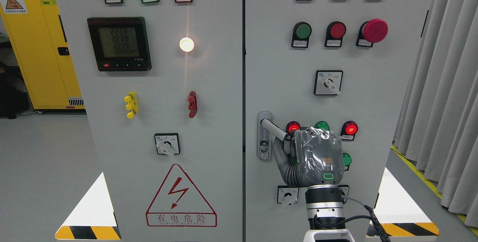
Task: Release door handle
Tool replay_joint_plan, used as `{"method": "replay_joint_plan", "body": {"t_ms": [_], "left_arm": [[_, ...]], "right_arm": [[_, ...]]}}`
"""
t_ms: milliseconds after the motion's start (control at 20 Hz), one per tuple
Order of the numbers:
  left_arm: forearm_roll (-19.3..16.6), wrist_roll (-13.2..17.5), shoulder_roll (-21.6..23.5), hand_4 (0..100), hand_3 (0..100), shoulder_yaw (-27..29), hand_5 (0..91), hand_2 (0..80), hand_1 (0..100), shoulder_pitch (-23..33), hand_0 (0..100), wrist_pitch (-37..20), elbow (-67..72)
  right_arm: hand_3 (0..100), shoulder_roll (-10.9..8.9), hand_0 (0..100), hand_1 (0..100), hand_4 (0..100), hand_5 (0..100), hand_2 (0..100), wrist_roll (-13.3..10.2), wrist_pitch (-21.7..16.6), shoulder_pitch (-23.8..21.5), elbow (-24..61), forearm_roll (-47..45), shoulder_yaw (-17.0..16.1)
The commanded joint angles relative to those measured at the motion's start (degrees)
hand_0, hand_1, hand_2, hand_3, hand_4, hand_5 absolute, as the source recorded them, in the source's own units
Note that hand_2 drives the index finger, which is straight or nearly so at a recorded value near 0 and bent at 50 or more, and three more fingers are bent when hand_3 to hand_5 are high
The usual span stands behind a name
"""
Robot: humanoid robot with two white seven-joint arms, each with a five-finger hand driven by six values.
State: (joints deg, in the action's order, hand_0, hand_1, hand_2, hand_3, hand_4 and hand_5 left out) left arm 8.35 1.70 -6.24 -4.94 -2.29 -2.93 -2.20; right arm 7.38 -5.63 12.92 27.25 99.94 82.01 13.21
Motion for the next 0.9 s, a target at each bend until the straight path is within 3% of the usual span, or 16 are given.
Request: {"method": "replay_joint_plan", "body": {"t_ms": [0,850], "left_arm": [[0.0,-0.03,0.0,0,0,0.02,0.0,0.0,56,0.0,12,0.03,0.0],[0.0,-0.03,0.0,0,0,-0.07,0.0,0.0,56,0.0,12,0.03,0.0]], "right_arm": [[100,0.0,66,37,100,100,100,0.35,0.0,0.17,-0.01,-0.01,-0.12],[100,0.0,65,36,100,100,100,0.35,0.0,0.17,0.16,-0.01,-0.55]]}}
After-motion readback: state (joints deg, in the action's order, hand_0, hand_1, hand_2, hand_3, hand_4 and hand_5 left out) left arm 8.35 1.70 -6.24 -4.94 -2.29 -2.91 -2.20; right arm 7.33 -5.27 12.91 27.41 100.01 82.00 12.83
